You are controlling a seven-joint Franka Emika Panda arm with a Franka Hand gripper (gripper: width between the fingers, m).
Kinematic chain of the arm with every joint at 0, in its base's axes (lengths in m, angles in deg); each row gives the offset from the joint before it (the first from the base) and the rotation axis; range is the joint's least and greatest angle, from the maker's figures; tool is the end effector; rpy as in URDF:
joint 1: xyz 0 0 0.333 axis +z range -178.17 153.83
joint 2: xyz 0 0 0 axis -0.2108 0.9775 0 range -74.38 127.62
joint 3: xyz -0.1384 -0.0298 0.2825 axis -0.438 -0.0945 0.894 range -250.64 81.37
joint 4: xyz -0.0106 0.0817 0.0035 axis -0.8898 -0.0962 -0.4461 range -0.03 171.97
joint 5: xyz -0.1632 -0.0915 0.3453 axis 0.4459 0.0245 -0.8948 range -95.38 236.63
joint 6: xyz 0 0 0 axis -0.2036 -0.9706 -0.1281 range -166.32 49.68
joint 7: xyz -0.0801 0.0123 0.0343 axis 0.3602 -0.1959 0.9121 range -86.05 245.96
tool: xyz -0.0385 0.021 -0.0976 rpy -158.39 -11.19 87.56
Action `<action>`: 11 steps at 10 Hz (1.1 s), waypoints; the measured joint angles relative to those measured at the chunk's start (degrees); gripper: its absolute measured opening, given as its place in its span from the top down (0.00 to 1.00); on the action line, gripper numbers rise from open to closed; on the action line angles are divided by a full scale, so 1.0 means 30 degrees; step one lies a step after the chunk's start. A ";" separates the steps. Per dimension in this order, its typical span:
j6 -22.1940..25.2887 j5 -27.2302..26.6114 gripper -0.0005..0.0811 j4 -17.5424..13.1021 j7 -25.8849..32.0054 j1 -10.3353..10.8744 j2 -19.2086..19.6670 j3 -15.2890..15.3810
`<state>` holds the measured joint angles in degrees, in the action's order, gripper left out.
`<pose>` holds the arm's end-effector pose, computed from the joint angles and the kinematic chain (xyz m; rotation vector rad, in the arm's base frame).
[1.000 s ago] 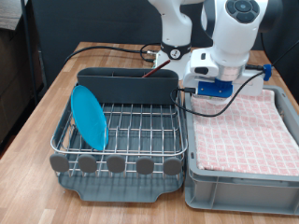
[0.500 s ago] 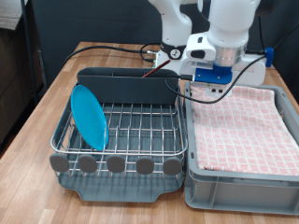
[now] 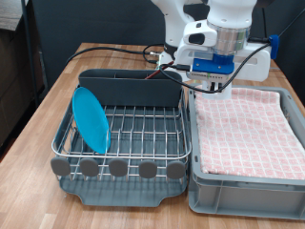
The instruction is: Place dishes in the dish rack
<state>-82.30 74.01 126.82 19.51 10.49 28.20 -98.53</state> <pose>0.5096 0.0772 0.3397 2.8032 -1.2904 0.0130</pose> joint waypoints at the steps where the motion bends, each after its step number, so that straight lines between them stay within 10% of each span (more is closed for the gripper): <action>1: -0.0385 0.0923 0.91 -0.0209 -0.0346 0.0000 0.0075 -0.0060; 6: 0.1295 0.2231 0.91 -0.4291 0.0718 -0.0023 0.1393 -0.0634; 11: -0.0265 0.2202 0.91 -0.7651 0.1604 -0.0521 0.4160 -0.1619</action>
<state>-83.10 80.61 103.87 24.32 8.93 40.68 -103.38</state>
